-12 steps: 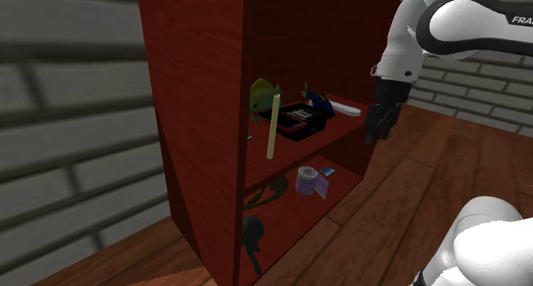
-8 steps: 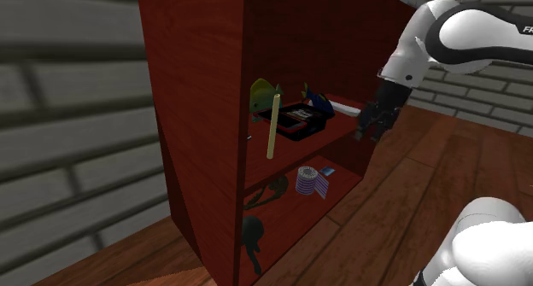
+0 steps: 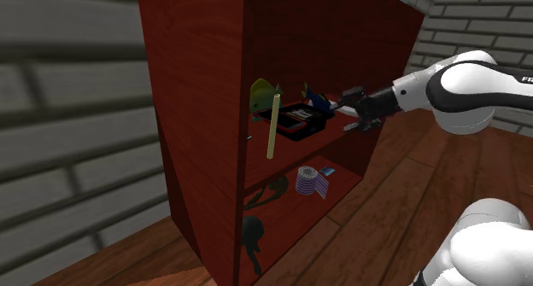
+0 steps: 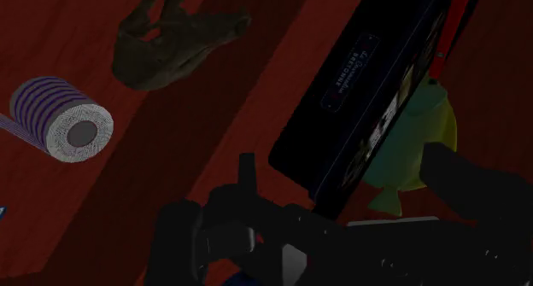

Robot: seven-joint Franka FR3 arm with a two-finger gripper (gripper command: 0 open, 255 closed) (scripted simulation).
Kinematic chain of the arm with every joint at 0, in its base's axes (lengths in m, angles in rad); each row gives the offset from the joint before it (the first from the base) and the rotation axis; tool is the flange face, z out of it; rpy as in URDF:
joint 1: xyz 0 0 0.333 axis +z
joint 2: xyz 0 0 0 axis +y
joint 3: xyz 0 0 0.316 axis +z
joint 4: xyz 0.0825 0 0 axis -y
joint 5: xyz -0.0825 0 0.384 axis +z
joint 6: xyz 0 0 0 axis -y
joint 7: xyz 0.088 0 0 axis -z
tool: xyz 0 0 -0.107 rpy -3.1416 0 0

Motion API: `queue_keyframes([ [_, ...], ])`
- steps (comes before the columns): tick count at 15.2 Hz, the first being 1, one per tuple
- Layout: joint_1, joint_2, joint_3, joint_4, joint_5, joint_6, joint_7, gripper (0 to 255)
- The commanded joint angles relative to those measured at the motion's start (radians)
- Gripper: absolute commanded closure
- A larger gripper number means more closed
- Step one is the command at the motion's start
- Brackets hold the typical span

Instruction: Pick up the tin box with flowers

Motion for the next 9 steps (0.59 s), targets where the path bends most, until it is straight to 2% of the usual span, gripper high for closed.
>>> queue_keyframes([
  [1, 0.054, 0.003, 0.033, -0.077, 0.164, 0.328, 0.032, 0],
  [2, 0.122, 0.029, 0.029, -0.099, 0.25, 0.506, 0.028, 0],
  [3, 0.171, 0.047, 0.017, -0.105, 0.291, 0.603, 0.021, 0],
  [9, 0.311, 0.067, -0.07, -0.167, 0.31, 0.746, -0.036, 0],
])
